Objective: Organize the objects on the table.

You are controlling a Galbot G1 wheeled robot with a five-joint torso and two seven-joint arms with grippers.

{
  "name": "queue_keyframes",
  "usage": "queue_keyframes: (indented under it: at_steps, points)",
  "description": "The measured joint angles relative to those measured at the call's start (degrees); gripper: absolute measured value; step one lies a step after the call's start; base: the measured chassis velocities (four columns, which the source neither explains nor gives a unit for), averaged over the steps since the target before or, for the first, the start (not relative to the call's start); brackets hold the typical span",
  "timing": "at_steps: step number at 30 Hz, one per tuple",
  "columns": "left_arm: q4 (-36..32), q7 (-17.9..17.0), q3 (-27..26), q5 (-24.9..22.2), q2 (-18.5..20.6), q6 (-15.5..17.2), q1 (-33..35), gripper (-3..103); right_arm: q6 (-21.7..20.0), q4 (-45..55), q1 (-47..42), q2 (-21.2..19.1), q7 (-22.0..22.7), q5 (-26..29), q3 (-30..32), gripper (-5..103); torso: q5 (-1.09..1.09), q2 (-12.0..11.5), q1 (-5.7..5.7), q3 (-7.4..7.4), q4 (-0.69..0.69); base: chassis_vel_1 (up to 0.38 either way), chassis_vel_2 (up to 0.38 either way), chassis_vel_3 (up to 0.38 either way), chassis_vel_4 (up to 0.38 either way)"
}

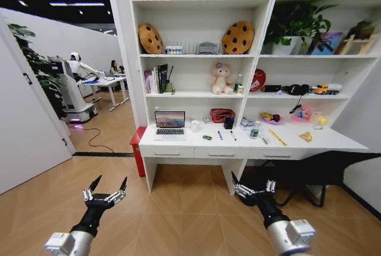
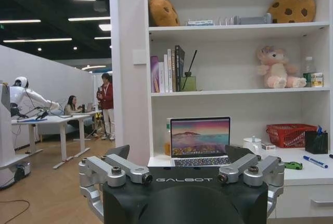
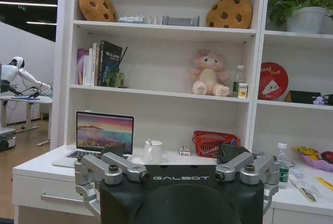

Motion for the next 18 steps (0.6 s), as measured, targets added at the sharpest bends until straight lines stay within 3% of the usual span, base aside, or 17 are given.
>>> queue_keyframes:
  at_steps: [18]
  points:
    - [-0.2,0.1,-0.6,-0.6,-0.4,-0.1,0.2,100,-1.0,0.4,0.4,-0.1,0.0,0.0,0.0,100,0.00,0.0,0.00,0.00,0.00,0.000,0.000,0.000,0.000]
